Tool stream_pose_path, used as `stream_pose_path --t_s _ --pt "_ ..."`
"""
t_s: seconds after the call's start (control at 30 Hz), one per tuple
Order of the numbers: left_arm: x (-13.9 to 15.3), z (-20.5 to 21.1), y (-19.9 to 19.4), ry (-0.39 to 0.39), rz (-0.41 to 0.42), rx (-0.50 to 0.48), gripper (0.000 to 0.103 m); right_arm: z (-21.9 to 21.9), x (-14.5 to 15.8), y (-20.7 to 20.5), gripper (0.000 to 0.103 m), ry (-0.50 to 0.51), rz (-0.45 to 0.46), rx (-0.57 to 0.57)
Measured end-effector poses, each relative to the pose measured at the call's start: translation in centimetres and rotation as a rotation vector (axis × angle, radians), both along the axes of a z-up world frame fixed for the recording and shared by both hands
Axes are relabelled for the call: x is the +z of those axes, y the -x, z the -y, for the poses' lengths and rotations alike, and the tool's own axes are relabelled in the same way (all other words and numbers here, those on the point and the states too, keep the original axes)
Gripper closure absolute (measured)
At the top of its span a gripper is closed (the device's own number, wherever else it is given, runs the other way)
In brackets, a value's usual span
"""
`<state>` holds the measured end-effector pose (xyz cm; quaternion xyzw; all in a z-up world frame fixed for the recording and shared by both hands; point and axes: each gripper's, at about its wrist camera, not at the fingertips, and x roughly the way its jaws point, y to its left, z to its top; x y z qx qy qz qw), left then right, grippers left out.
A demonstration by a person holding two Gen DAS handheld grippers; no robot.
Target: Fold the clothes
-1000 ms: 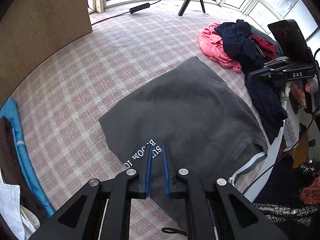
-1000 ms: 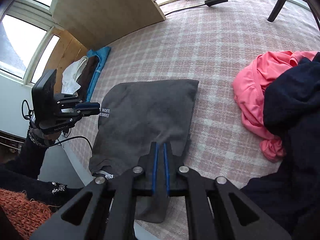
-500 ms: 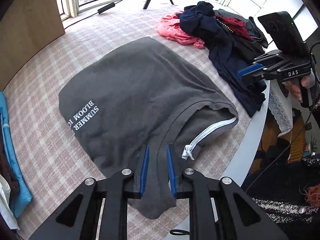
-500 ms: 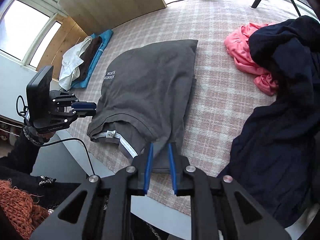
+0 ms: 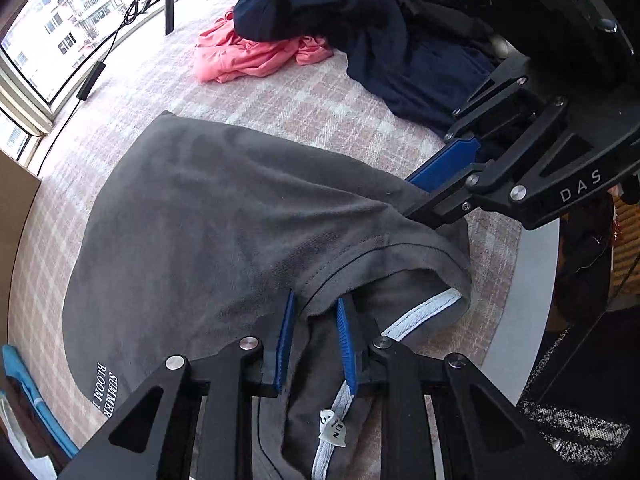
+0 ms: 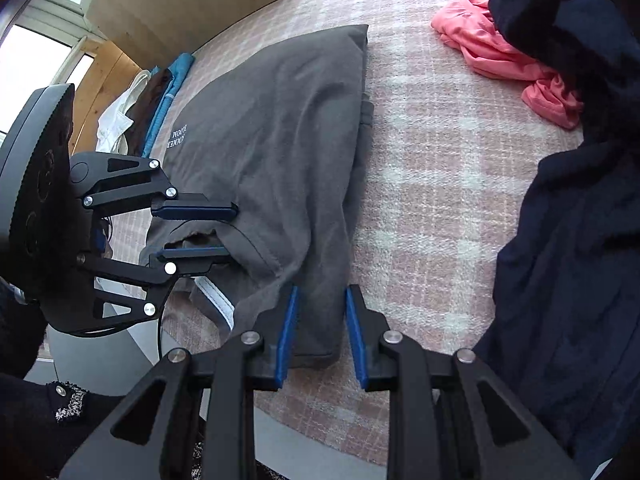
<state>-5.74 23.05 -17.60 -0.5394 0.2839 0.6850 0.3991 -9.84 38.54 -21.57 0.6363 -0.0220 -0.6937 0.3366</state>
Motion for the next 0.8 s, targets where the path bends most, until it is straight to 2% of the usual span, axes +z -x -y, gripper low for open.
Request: stream_pose_path --t_s 0.03,0.1,0.23,0.3,0.37,0.4,0.47,0.6,0.73,0.8 --pt "0.2 0.2 0.1 -0.011 0.003 0.008 0.099 -0.2 0.0 0.0 0.083 -0.006 -0.002 -0.003" --pt "0.6 0.7 0.1 -0.021 0.015 0.024 0.1 -0.6 -0.1 0.1 0.095 -0.018 -0.006 -0.01" --pt "1.3 1.7 -0.6 -0.045 0.021 0.02 0.101 -1.4 -0.2 0.2 0.099 -0.041 -0.013 -0.023" --pt "0.6 2.2 -1.3 -0.033 0.029 0.013 0.101 -1.8 -0.3 0.3 0.099 -0.053 -0.017 -0.03" --pt "0.0 2.9 -1.5 -0.016 0.056 0.037 0.101 -2.3 -0.3 0.4 0.096 -0.052 -0.009 -0.041" --pt "0.4 3.6 -1.6 -0.035 0.058 0.052 0.099 -2.6 0.1 0.2 0.096 -0.025 0.006 -0.049" --pt "1.7 5.6 -1.7 -0.071 0.038 0.11 0.095 -2.3 2.0 -0.5 0.095 0.0 -0.047 -0.033" --pt "3.0 10.1 -2.7 -0.079 0.013 0.24 0.085 1.9 5.5 -3.0 0.067 -0.041 -0.202 0.105" --pt "2.0 13.5 -4.1 -0.029 0.017 0.335 0.077 6.8 5.5 -4.5 0.066 -0.097 -0.278 0.256" --pt "1.2 14.5 -4.6 -0.016 0.031 0.367 0.071 7.5 4.7 -4.4 0.066 -0.129 -0.281 0.284"
